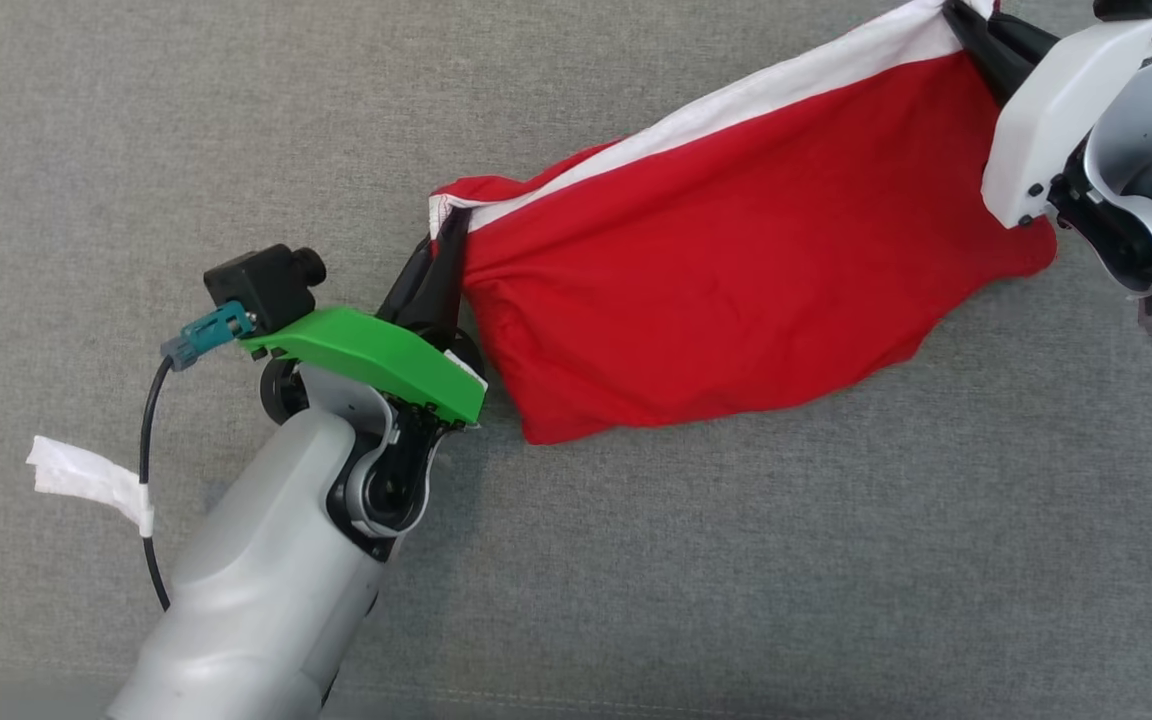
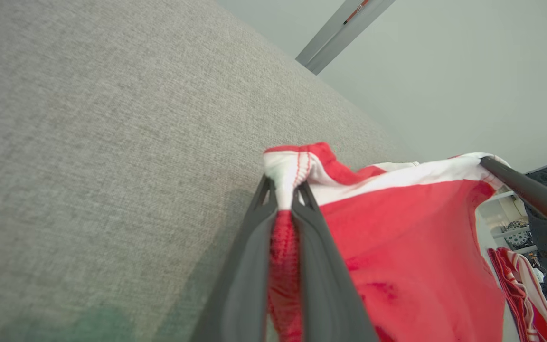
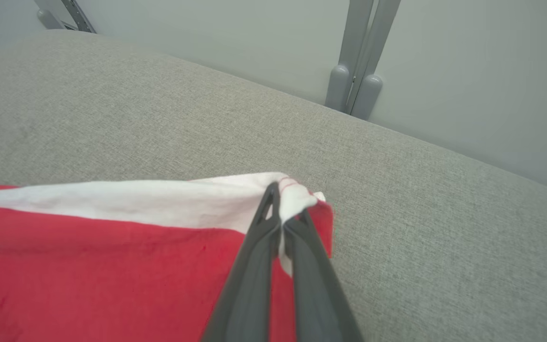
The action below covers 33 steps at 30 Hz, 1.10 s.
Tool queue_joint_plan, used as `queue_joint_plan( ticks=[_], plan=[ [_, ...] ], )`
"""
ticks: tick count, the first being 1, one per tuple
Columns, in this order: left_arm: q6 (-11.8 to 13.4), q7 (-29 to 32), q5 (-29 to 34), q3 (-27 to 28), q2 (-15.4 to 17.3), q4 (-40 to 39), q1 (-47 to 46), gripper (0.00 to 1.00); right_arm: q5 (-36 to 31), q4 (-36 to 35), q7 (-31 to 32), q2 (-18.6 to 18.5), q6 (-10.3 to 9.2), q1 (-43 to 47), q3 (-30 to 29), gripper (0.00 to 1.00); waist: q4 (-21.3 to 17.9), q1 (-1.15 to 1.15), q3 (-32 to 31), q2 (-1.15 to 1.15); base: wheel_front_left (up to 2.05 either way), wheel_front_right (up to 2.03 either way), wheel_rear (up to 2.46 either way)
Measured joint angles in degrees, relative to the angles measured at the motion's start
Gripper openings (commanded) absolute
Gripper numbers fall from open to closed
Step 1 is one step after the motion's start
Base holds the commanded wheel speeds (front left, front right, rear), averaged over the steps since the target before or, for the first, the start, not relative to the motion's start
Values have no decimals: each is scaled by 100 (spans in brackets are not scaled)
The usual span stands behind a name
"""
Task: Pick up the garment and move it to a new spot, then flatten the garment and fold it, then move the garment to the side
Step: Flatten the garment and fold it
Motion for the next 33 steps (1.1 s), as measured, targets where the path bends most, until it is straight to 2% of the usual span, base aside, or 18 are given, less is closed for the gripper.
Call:
queue_joint_plan(
  ticks=[2, 3, 4, 5, 6, 15, 23, 26, 28, 33],
  plan=[
    [-44, -10, 14, -12, -47, 123, -82, 0, -14, 155, -69, 55, 0, -64, 55, 0, 46, 0, 38, 0, 0, 0, 0],
    [-77, -36, 22, -11, -75, 182, -116, 0, -15, 235, -100, 82, 0, -85, 81, 20, 63, 0, 53, 0, 0, 0, 0],
    [-99, -35, 22, -14, -92, 225, -138, 22, -14, 315, -115, 116, 0, -101, 83, 100, 72, 0, 59, 0, 0, 0, 0],
    [-137, -32, 21, -23, -112, 286, -153, 44, -14, 403, -146, 149, 0, -118, 115, 100, 74, 0, 58, 0, 0, 0, 0],
    [-149, -23, 21, -45, -131, 343, -159, 100, -13, 474, -179, 171, 0, -133, 148, 100, 71, 0, 48, 0, 0, 0, 0],
    [-323, -42, 23, -171, -147, 611, 3, 100, 312, 810, -447, 219, 0, -18, 338, 100, 31, 0, -240, 0, 0, 0, 0],
    [-345, -244, 294, -57, 170, 401, 493, 100, 565, 872, -720, 63, 0, 485, 300, 100, -2, 0, -690, 0, 0, 0, 0],
    [-289, -294, 643, 223, 319, 147, 691, 100, 564, 882, -946, 46, 0, 726, 159, 100, -20, 0, -868, 0, 0, 0, 0],
    [-238, -308, 1122, 710, 371, -202, 856, 100, 555, 909, -1102, 51, 0, 921, 16, 100, -29, 0, -986, 0, 0, 0, 0],
    [-238, -318, 2307, 1774, 200, -992, 1476, 100, 486, 1031, -1360, 179, 0, 1346, -391, 100, -22, 0, -1219, 0, 0, 0, 0]
  ],
)
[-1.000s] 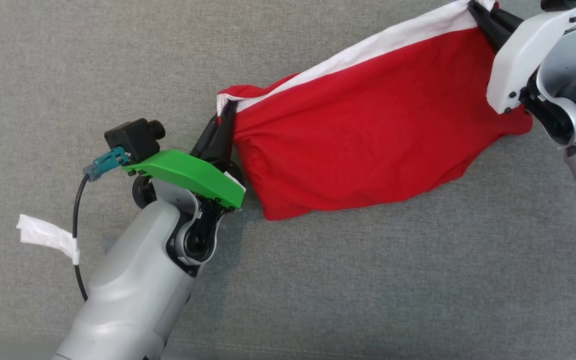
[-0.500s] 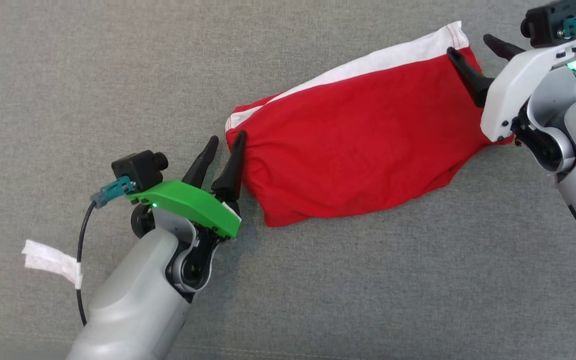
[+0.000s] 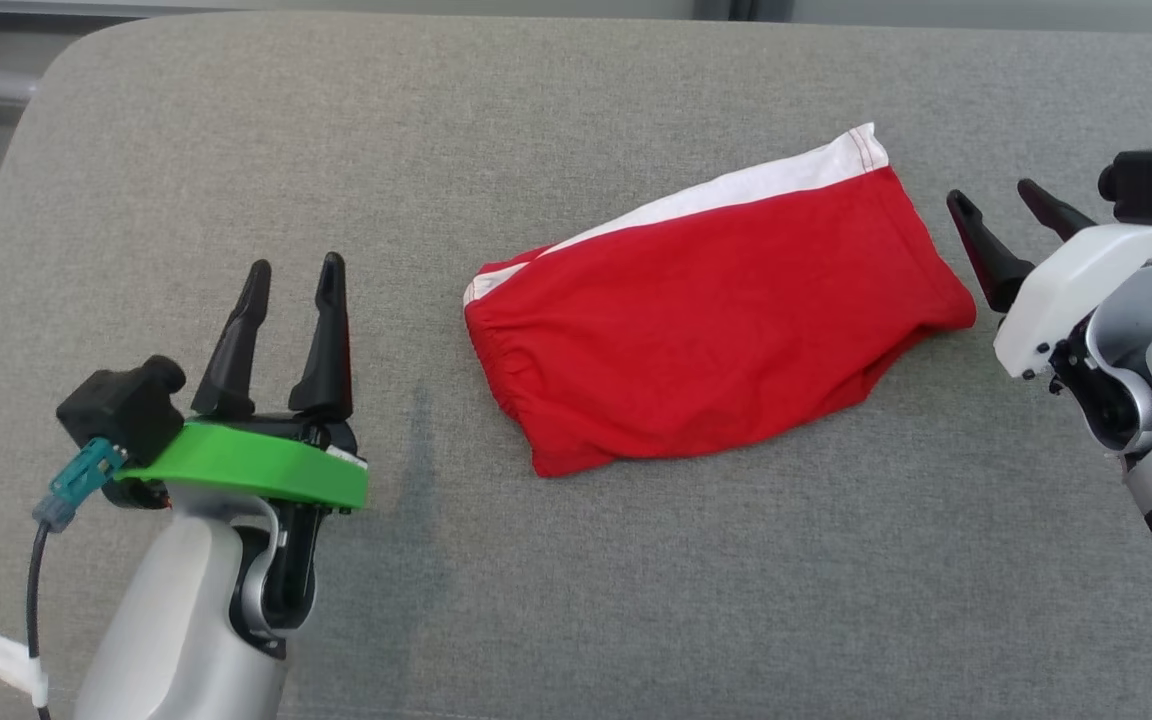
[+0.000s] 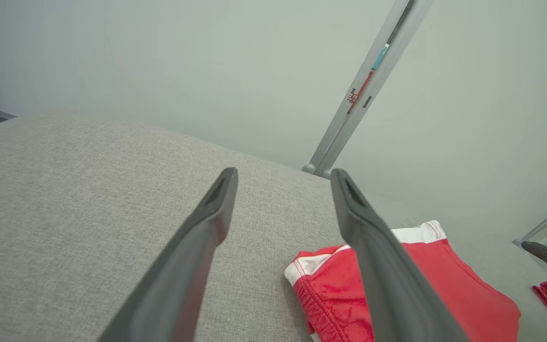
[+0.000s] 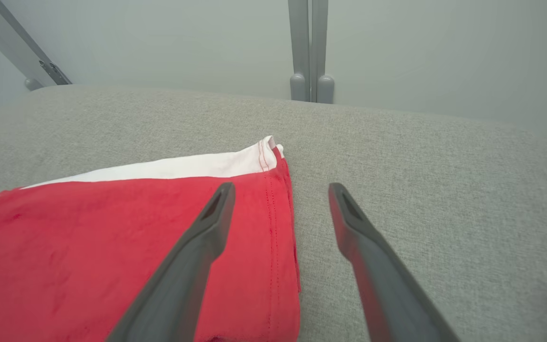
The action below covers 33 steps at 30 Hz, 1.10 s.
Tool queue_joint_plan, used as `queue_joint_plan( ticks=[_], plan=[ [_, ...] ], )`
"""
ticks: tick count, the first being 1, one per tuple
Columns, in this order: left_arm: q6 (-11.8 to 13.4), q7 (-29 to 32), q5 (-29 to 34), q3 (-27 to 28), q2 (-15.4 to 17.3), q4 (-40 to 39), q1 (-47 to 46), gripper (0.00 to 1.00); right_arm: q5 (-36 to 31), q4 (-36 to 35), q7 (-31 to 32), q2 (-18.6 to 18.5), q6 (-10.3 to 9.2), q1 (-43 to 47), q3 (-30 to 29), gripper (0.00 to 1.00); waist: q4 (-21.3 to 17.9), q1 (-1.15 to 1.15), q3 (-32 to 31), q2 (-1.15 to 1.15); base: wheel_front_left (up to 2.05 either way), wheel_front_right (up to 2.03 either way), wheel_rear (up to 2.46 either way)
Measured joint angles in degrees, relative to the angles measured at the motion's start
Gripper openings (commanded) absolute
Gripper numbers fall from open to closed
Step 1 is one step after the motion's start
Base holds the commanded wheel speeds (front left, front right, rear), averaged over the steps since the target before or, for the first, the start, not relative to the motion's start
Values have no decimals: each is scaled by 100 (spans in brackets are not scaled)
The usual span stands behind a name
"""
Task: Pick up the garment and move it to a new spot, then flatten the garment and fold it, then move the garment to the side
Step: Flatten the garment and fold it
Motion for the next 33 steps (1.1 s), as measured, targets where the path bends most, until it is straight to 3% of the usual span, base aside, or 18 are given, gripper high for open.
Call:
queue_joint_plan(
  ticks=[4, 10, 27, 28, 29, 30, 33],
  plan=[
    [-105, 0, 1172, 536, -130, -421, 409, 100, -142, 315, -22, 242, 0, 193, -415, 100, 44, 0, -119, 0, 0, 0, 0],
    [-261, 0, 1806, 967, -478, -632, 686, 100, -450, 900, 220, 633, -2, 13, -864, 100, 131, 0, 7, 0, 0, 0, 0],
    [-378, 0, 1918, 1072, -789, -619, 698, 100, -1650, 2560, 782, 1105, -7, -984, -1695, 100, 736, 0, 470, 0, 0, 0, 0],
    [-378, -1, 1889, 1072, -792, -610, 699, 100, -1691, 2584, 818, 1125, -12, -995, -1685, 42, 755, 0, 473, 0, 0, 0, 0],
    [-378, -1, 1883, 1076, -794, -600, 700, 100, -1704, 2602, 826, 1137, -14, -1004, -1680, 9, 762, 0, 471, 0, 0, 0, 0],
    [-378, -1, 1882, 1077, -795, -595, 700, 100, -1723, 2604, 843, 1147, -20, -1003, -1651, 0, 760, 0, 468, 0, 0, 0, 0],
    [-378, -1, 1873, 1081, -800, -601, 701, 100, -1752, 2585, 869, 1215, -18, -1004, -1556, 0, 734, 0, 466, 0, 0, 0, 0]
  ],
)
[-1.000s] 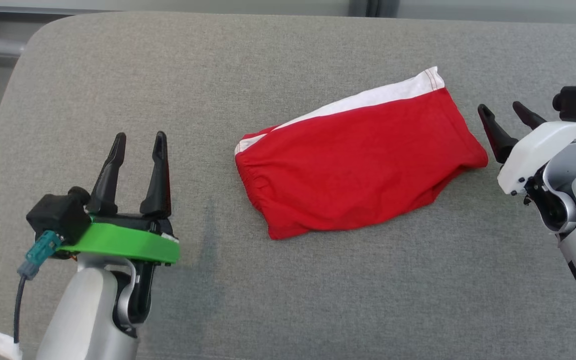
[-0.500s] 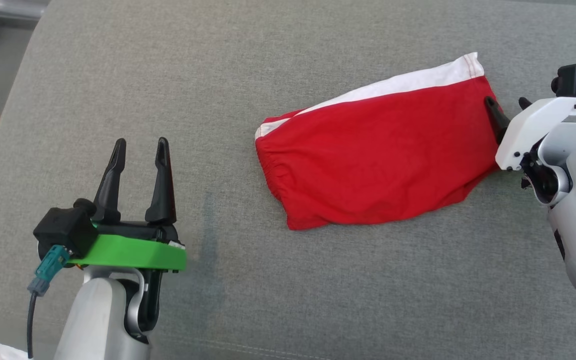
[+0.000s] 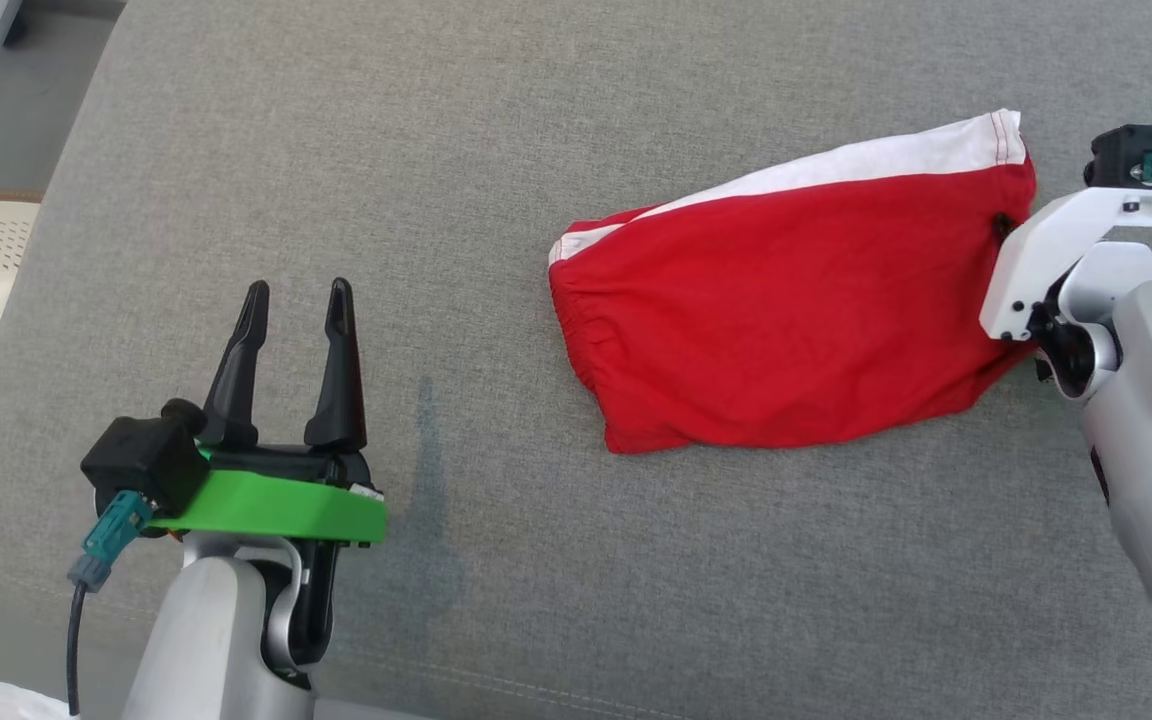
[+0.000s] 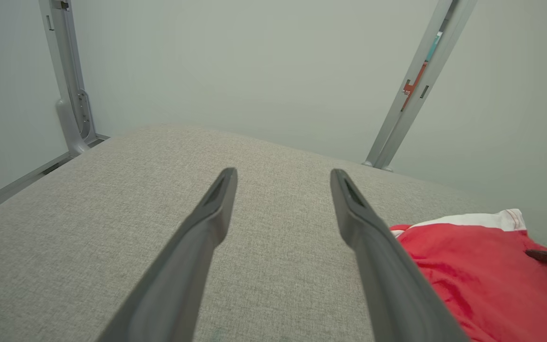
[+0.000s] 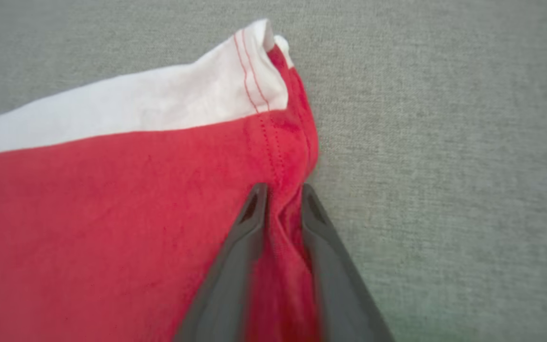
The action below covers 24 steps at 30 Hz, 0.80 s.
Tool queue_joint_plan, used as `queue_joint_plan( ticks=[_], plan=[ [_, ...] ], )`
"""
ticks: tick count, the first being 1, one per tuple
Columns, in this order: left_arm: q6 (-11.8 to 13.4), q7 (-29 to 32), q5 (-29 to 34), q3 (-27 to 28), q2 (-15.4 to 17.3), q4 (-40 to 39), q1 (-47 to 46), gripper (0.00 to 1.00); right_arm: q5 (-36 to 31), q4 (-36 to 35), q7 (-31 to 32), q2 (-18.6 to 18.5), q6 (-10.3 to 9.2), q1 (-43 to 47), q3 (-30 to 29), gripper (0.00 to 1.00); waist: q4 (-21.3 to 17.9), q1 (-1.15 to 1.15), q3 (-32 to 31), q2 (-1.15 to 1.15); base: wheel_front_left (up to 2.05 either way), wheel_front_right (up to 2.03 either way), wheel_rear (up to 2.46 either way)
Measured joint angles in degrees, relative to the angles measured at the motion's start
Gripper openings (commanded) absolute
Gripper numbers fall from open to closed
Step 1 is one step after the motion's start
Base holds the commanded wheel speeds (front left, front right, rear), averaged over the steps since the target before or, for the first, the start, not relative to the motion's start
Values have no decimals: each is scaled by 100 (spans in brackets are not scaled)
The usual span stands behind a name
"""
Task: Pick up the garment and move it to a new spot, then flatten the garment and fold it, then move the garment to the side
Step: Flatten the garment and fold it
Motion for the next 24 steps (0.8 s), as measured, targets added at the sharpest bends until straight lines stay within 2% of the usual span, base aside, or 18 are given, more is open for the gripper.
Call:
queue_joint_plan(
  ticks=[12, 24],
  plan=[
    [0, 0, -32, -7, 15, 3, 7, 100, -36, -141, -426, 19, 23, 174, 30, 0, -218, 0, -81, 0, 0, 0, 0],
    [-1, 0, -40, -12, 89, 70, 307, 100, -552, -454, -916, -458, 21, 887, -838, 0, -578, 0, -560, 0, 0, 0, 0]
  ],
)
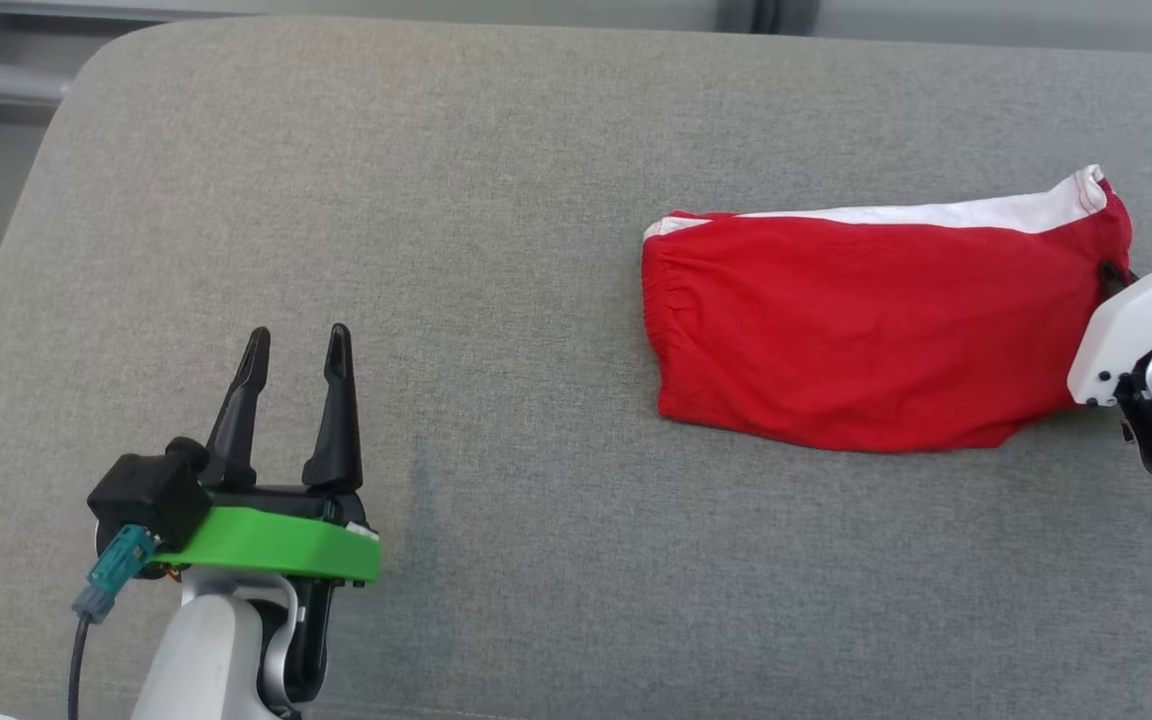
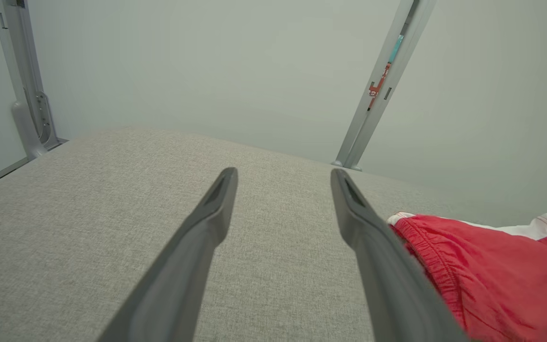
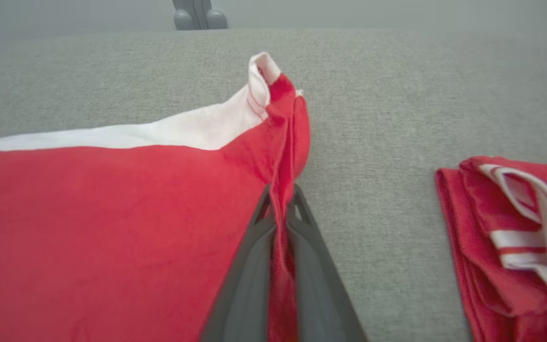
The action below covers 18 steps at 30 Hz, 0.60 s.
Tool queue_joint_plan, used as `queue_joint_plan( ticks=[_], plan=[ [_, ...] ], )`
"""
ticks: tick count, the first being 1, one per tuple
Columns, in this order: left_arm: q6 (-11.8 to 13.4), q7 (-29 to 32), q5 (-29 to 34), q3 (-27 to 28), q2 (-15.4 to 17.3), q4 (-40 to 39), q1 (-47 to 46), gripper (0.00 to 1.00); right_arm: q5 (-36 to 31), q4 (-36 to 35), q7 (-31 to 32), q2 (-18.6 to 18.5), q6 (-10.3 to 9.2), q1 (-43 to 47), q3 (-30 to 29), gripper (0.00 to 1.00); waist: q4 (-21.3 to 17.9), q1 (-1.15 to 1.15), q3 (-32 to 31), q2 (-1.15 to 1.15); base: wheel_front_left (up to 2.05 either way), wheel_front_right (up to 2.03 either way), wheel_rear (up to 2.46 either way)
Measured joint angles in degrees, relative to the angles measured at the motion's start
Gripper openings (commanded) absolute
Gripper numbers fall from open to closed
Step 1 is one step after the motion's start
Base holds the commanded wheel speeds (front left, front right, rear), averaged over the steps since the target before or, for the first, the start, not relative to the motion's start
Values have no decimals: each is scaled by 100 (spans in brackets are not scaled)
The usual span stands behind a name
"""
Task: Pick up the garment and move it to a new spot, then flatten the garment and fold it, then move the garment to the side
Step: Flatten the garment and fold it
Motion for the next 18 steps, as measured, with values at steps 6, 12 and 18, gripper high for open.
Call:
queue_joint_plan(
  ticks=[6, 12, 18],
  plan=[
    [0, 0, 0, -73, 0, 35, 148, 100, -539, -506, 134, 4, 0, 242, -445, 0, -160, 0, -310, 0, 0, 0, 0],
    [0, 0, -21, -140, 10, 82, 221, 100, -909, -1390, 522, 452, -1, 461, -321, 0, -217, 0, -541, 0, 0, 0, 0],
    [0, 0, -60, -208, 15, 94, 254, 100, -967, -2148, 1078, 946, -1, 631, 311, 0, -126, 0, -599, 0, 0, 0, 0]
  ],
)
